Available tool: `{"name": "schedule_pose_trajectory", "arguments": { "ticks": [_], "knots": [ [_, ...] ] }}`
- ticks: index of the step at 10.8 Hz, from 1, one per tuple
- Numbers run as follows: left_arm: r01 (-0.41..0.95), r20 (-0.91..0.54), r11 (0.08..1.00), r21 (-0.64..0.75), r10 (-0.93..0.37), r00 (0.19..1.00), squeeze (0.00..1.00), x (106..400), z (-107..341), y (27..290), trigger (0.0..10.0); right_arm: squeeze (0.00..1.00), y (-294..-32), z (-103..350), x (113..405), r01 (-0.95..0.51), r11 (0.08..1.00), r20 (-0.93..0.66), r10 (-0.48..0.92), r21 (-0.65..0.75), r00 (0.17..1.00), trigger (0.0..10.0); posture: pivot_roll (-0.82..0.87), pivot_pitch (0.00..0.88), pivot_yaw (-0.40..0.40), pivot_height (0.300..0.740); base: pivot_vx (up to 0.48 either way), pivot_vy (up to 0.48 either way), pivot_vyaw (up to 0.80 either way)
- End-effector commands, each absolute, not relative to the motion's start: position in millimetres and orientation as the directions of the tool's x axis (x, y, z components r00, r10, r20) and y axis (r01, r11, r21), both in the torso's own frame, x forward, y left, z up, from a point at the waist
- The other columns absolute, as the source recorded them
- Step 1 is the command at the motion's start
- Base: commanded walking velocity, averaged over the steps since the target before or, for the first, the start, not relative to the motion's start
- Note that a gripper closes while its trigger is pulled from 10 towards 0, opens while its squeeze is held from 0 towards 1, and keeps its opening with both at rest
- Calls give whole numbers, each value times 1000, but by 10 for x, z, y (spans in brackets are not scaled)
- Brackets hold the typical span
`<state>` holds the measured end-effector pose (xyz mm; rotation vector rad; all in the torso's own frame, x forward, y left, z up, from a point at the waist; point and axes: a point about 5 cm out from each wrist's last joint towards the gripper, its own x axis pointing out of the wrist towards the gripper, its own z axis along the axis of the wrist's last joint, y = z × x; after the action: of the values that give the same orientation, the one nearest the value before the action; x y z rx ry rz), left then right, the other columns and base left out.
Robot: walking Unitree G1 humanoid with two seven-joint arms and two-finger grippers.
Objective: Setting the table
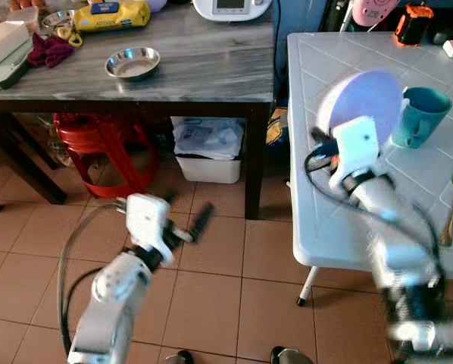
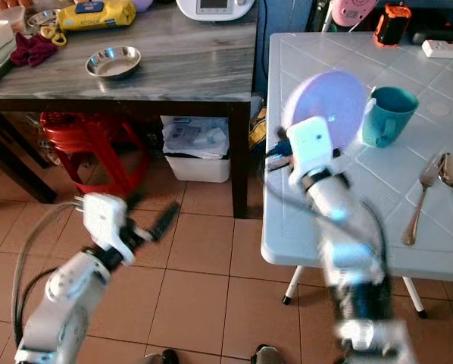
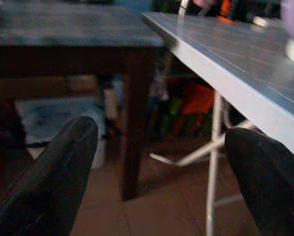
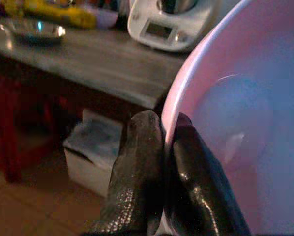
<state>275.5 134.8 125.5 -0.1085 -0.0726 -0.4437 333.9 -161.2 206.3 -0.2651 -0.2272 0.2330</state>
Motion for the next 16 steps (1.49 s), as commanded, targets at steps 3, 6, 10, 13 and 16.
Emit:
{"name": "schedule_pose_trajectory", "arguments": {
  "ticks": [3, 6, 10, 13, 16],
  "knots": [
    [298, 147, 951, -83, -284, 947, 0, 2888, 1359, 1513, 10000, 0, -1494, 2005, 3045, -135, 977, 284, 178, -165, 942, 10000, -91, 140, 95, 740, 0, 0, 0],
    [305, 174, 949, -78, -288, 942, 0, 2959, 1382, 1443, 10000, 0, -1485, 1904, 2980, -80, 988, 262, 112, -129, 959, 10000, -113, 120, 98, 740, 0, 0, -654],
    [298, 174, 951, -82, -280, 944, 0, 2949, 1342, 1437, 10000, 0, -1500, 1953, 3010, -74, 989, 282, 108, -129, 953, 10000, -104, 131, 94, 740, 0, 194, -600],
    [294, 172, 953, -80, -277, 945, 0, 2928, 1323, 1435, 10000, 0, -1487, 1974, 3031, -79, 987, 292, 118, -139, 949, 10000, -99, 136, 91, 740, 0, 277, 0],
    [296, 172, 951, -91, -278, 945, 0, 2931, 1301, 1399, 10000, 0, -1454, 1967, 3040, -87, 985, 295, 129, -152, 947, 10000, -103, 132, 88, 740, 0, 282, 0]
  ]
}}
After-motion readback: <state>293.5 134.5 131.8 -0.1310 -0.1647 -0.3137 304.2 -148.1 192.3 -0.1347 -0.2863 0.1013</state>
